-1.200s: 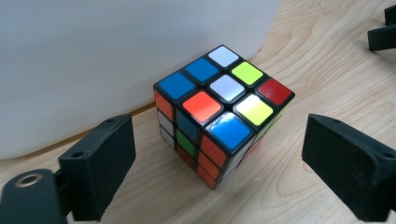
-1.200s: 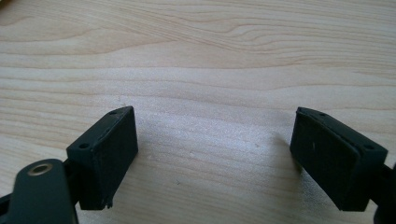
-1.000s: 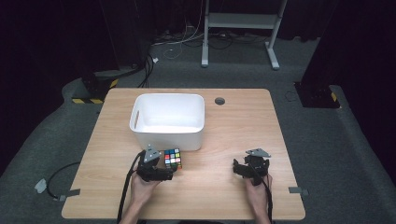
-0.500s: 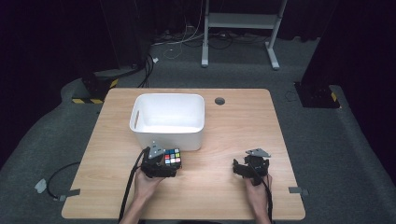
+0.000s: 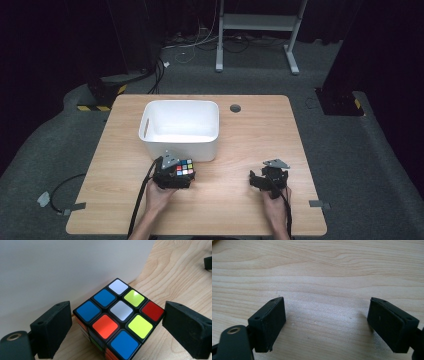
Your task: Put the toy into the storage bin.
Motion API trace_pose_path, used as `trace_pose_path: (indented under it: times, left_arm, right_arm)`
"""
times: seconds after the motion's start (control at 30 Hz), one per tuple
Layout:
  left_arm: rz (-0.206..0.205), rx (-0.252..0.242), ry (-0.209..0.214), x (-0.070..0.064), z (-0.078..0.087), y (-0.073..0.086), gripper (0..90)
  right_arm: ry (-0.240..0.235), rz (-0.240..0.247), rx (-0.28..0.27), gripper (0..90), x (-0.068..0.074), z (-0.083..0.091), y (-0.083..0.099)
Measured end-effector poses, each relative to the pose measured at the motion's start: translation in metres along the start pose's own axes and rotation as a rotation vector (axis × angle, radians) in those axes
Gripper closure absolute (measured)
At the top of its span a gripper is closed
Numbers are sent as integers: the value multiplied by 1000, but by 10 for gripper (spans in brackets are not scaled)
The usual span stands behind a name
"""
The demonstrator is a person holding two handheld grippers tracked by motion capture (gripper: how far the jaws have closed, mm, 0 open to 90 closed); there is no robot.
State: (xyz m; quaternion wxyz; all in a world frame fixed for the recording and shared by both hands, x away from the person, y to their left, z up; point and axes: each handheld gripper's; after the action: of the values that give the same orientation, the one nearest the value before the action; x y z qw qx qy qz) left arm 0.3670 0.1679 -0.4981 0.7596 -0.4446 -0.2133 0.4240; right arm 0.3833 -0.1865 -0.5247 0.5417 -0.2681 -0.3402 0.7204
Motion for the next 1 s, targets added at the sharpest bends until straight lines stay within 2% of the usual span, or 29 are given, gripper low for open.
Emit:
trace_pose_path:
  times: [0.33, 0.77, 1.0]
  left_arm:
    - [-4, 7, -4, -3, -6, 2, 103]
    - [-12, -10, -20, -4, -8, 6, 126]
    - [-1, -18, -19, -4, -9, 8, 125]
  right_arm:
    - [-2, 2, 0, 150, 0, 0, 0]
    - [-2, 2, 0, 150, 0, 0, 0]
    - [-2, 2, 0, 150, 0, 0, 0]
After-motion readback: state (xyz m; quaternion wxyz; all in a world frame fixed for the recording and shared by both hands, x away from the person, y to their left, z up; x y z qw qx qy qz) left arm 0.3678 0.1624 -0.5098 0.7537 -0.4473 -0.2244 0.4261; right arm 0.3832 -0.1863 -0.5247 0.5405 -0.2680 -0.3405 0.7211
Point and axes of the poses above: each handheld gripper's, and its own axes: z roughly backward along the jaws, y roughly out of its underside, x roughly to its left, and after that the axes turned 6 degrees about -x, right-handed
